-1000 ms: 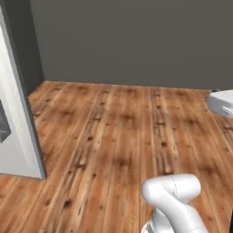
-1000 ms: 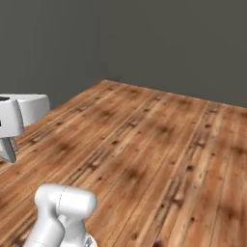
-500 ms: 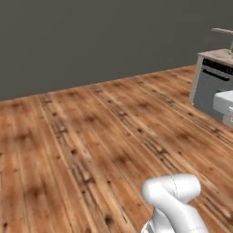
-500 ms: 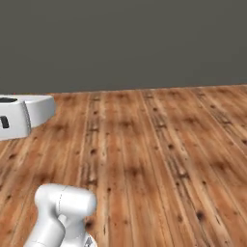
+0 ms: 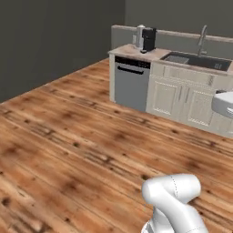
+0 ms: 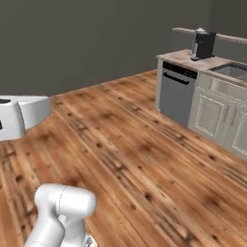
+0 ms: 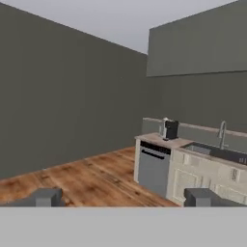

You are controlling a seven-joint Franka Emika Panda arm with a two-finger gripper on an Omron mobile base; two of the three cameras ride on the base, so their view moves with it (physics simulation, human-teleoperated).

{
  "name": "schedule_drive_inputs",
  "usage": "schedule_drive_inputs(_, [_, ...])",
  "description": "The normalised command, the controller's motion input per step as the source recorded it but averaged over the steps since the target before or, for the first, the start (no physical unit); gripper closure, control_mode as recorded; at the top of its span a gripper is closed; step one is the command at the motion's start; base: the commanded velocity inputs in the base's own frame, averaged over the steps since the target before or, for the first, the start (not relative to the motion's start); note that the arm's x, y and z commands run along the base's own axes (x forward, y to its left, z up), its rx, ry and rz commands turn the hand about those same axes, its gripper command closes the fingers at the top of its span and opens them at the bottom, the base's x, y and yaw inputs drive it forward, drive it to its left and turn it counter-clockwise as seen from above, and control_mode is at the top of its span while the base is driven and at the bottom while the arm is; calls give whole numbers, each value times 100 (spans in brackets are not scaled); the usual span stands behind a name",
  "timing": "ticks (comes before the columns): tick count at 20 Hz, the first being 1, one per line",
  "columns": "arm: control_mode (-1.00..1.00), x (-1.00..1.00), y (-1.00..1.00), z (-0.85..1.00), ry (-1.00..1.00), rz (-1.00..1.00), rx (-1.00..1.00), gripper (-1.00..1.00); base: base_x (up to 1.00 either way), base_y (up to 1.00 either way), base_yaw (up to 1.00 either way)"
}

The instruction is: Transport the steak and garlic to the fridge. Place the steak on the rack containing meat and place the garlic on the rack containing the vegetable, ensuring meats and vegetables are on different racks.

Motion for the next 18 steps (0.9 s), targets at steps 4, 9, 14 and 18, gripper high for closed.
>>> schedule_drive_inputs(4, [100,0,0,0,0,0,0,-100,100,94,-60])
schedule_drive_inputs(9, [100,0,0,0,0,0,0,-100,100,100,-52])
schedule_drive_inputs(14, [100,0,0,0,0,0,0,-100,100,100,-47])
schedule_drive_inputs(18, [100,0,0,0,0,0,0,-100,100,100,-27])
